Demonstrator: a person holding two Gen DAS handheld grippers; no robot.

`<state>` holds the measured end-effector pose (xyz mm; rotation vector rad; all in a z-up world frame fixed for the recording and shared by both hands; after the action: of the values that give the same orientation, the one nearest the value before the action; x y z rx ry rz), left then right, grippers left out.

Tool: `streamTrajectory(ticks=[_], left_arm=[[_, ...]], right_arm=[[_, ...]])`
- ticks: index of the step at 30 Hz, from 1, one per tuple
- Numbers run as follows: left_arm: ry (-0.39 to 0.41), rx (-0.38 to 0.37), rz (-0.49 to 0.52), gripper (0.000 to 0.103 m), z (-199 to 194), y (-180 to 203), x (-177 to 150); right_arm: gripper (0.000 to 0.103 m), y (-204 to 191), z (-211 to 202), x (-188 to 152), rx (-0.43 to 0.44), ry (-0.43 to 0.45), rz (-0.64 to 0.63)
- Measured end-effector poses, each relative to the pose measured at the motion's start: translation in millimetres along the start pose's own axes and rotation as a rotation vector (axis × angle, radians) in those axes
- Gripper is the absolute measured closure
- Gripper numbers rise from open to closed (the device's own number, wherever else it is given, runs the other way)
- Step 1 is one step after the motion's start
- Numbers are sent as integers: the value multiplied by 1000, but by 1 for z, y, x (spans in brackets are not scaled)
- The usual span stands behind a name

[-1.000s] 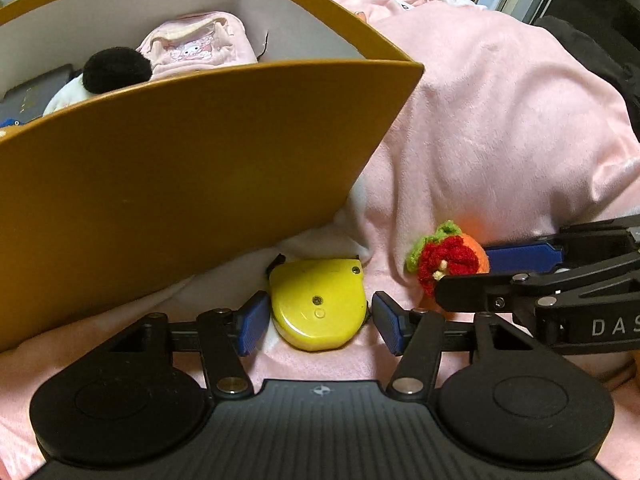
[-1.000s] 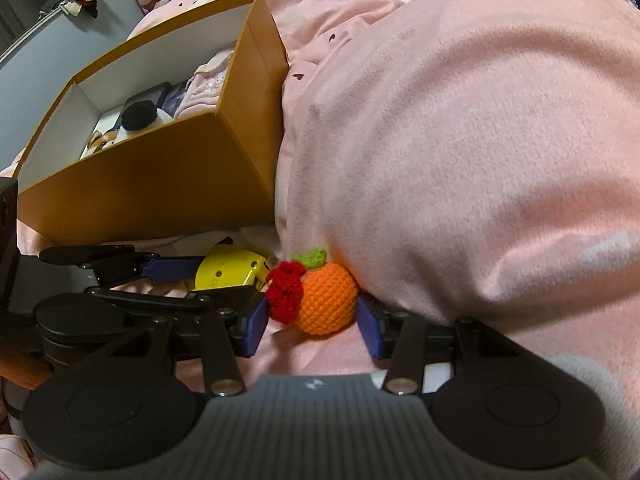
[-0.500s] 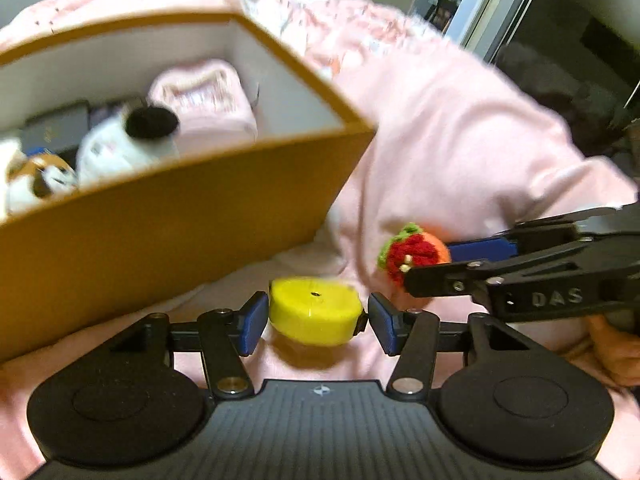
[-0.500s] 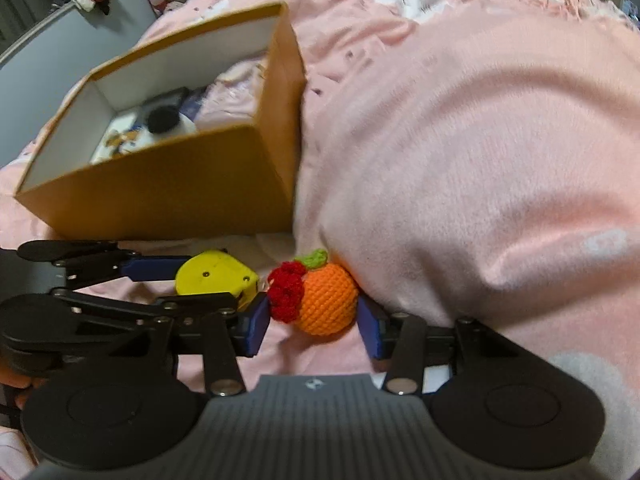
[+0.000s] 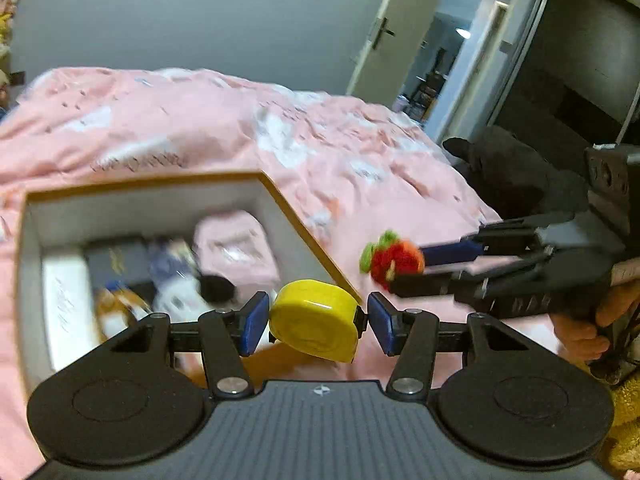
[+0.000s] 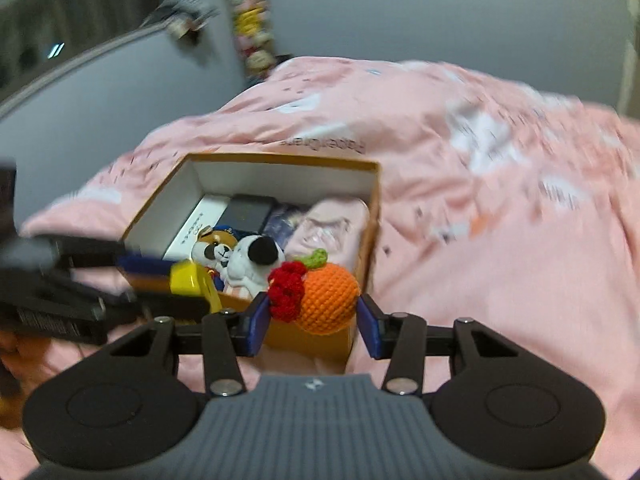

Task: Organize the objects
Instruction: 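Lift the tape measure and orange fruit and carry them over the box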

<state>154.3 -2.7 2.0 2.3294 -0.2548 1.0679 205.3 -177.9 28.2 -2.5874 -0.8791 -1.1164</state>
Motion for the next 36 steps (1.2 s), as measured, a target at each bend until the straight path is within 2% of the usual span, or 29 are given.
streamTrajectory(ticks=[6,12,16,23,27,30,33,36], left_arm=[[-1,18,-34,41,4,-30,28],[-45,-8,-70,41,18,-53,31],[-64,-31,-83,41,27,-61,30],[-75,-49,-97,41,35,-70,31],[-78,-58,-94,41,39,-70,33],[-90,-70,-81,41,44,-67,33],[-109,-68,-69,41,51,-66,33],[-140,-73,-67,41,64,-62,34]], right_arm=[[54,-18,62,29,17,-133,-171],[54,-25,114,32,14,-276,-232],[53,-31,131,28,-1,-339,-285],[52,-40,143,28,-1,-375,-360],[49,-37,137,27,19,-374,-337],[47,-30,117,32,-13,-293,-304],[46,-9,84,39,-29,-173,-171],[45,19,68,34,-115,-109,-6]])
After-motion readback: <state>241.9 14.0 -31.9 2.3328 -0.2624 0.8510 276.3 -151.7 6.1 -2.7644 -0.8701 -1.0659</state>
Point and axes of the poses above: each gripper's, at about its wrist camera, not at the fingertips, and z roughly the way its jaws point, y to its right, x to its top, the point moved 3 cm from there along z, roughly the way its jaws point, and after that the axes turned 11 degrees about -x, right-handed, at the moved point
